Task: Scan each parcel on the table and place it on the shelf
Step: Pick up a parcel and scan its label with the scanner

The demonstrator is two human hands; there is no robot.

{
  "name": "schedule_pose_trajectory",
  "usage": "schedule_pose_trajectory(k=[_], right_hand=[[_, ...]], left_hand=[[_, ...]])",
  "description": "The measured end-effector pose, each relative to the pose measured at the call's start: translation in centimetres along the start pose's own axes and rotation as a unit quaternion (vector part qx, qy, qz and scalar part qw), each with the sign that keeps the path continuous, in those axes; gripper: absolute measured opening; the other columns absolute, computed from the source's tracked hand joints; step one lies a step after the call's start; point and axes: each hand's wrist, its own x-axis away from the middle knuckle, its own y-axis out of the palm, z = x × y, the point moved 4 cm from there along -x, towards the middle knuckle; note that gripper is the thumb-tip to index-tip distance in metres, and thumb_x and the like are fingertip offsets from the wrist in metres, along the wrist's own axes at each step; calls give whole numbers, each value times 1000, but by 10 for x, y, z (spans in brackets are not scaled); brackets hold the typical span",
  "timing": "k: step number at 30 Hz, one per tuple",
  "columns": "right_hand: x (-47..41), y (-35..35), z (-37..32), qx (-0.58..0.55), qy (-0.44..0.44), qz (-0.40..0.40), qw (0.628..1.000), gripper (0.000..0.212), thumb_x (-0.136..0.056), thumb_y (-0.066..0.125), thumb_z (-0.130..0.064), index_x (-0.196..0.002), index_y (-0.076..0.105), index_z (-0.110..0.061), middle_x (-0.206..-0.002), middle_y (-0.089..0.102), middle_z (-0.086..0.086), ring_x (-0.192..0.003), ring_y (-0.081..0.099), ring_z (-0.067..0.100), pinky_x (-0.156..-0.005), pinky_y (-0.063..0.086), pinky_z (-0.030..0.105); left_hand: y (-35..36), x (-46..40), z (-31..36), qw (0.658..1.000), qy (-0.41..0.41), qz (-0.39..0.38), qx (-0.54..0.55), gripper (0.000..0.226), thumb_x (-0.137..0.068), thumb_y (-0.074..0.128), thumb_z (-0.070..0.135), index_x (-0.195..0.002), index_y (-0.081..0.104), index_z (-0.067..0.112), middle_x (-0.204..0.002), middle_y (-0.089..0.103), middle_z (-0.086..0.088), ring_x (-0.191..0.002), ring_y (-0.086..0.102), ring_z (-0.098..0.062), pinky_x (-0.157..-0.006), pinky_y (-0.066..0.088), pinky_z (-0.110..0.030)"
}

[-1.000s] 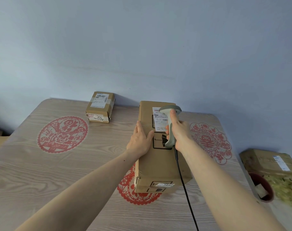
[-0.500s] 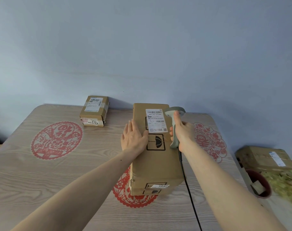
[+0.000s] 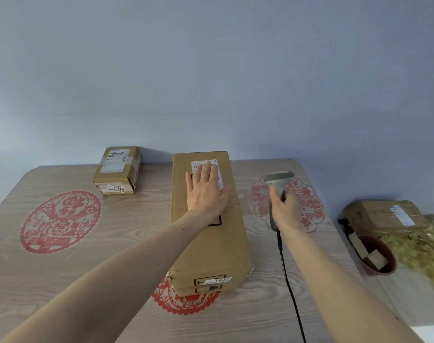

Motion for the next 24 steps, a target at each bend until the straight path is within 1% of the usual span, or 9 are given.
schedule_pose_trajectory(k=[3,5,7,10,13,16,18,22,24], right_hand=[[-11,-10,49,42,33,22,998,35,-94,61,-41,-93,61,-7,-78,61,4,-74,59,25,-59,39,31],[-14,-14,82,73,70,30,994,37,-91,64,-44,-94,59,-8,-85,63,6,-83,61,29,-66,43,35],[-14,-16,111,94,100,32,990,42,-88,66,-48,-104,61,-10,-99,66,7,-95,63,32,-74,47,39],[-12,-18,137,105,132,39,985,48,-87,70,-45,-120,61,-11,-113,66,8,-109,61,34,-81,44,37],[-10,-20,154,104,148,33,983,34,-86,72,-41,-105,63,-14,-101,67,5,-103,62,32,-79,46,36],[-11,-20,162,112,150,29,982,25,-86,74,-35,-94,60,-16,-89,62,2,-97,64,31,-74,41,32],[-12,-19,167,127,153,25,980,29,-85,75,-33,-98,62,-11,-91,62,4,-98,63,33,-74,41,32],[-14,-14,178,177,152,8,972,54,-79,79,-40,-119,61,-7,-112,64,16,-105,60,36,-85,49,41],[-14,-11,179,190,150,5,970,58,-78,80,-38,-122,59,-6,-115,62,18,-107,58,36,-85,48,41]], left_hand=[[8,-5,12,999,32,-26,-12,68,-101,38,46,-158,13,16,-166,2,3,-153,-7,-20,-122,-10,-45],[13,-8,18,998,46,-44,-26,67,-102,38,45,-157,14,17,-166,3,4,-153,-7,-21,-122,-10,-45],[19,-11,21,996,52,-56,-42,66,-102,37,47,-157,16,18,-166,4,4,-153,-6,-21,-122,-11,-45],[27,-14,22,996,47,-56,-48,67,-101,35,51,-158,18,19,-166,7,5,-153,-4,-21,-122,-10,-45],[31,-15,22,996,47,-42,-58,66,-101,36,51,-157,20,20,-166,9,5,-153,-2,-20,-123,-7,-44],[32,-15,22,997,48,-30,-58,65,-101,37,50,-157,21,21,-166,11,6,-153,-1,-20,-123,-5,-44],[32,-15,21,997,50,-23,-59,64,-101,37,50,-157,22,21,-165,12,5,-153,0,-19,-123,-5,-44],[32,-15,20,997,47,-13,-53,64,-100,40,50,-155,26,22,-165,14,6,-153,2,-18,-124,-3,-43],[31,-14,20,998,48,-7,-46,63,-100,42,49,-155,28,21,-165,15,6,-153,4,-18,-124,-2,-42]])
